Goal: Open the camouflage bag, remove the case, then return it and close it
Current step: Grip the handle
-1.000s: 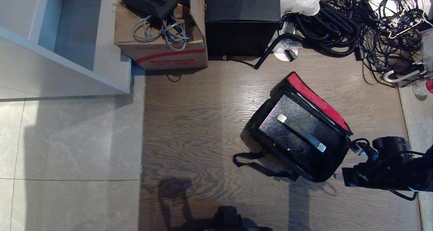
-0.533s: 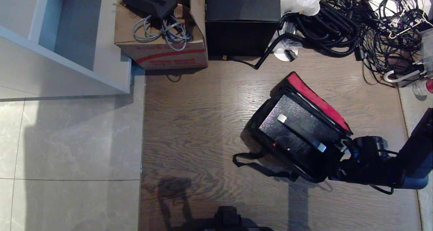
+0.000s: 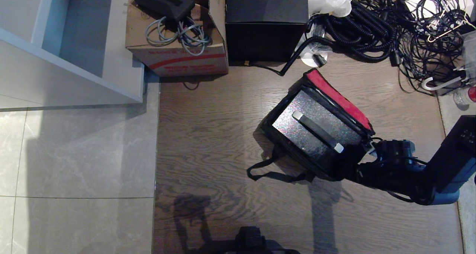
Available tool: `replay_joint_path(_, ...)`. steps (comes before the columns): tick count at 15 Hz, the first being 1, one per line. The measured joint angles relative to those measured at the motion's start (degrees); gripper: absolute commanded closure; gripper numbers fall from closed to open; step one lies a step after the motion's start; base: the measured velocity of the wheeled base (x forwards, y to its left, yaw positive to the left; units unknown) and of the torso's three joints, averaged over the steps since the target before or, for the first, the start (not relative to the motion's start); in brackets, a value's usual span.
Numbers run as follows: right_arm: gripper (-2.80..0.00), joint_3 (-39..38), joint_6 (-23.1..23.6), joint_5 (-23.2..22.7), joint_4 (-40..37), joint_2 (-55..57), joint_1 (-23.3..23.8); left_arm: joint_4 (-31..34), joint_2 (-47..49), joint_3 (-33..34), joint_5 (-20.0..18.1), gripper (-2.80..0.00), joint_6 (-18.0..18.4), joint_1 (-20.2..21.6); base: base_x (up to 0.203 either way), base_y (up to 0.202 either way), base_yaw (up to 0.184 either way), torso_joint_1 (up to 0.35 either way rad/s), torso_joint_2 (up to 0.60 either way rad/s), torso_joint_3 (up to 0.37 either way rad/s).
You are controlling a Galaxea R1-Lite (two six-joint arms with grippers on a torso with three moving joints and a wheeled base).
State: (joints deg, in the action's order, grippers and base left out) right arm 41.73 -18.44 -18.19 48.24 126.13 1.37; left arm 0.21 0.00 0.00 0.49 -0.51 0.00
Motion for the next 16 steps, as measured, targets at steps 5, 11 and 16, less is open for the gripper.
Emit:
replay_joint_path(5,0.00,2.08,-10.51,1.73,8.23,-2.74,-1.75,-0.02,0.00,0.00,0.02,0.00,0.00,-0.02,0.000,0.000,0.000,0.000,0.00,0.000)
replay_joint_path(11,0.00,-8.63,-3.69,1.55,6.03,-11.25,0.79,-0.02,0.00,0.00,0.02,0.00,-0.01,0.00,0.000,0.000,0.000,0.000,0.00,0.000)
replay_joint_path(16,0.00,-18.67,1.34,1.48,1.74,-27.49,3.11,-0.02,0.00,0.00,0.02,0.00,0.00,0.00,0.000,0.000,0.000,0.000,0.00,0.000)
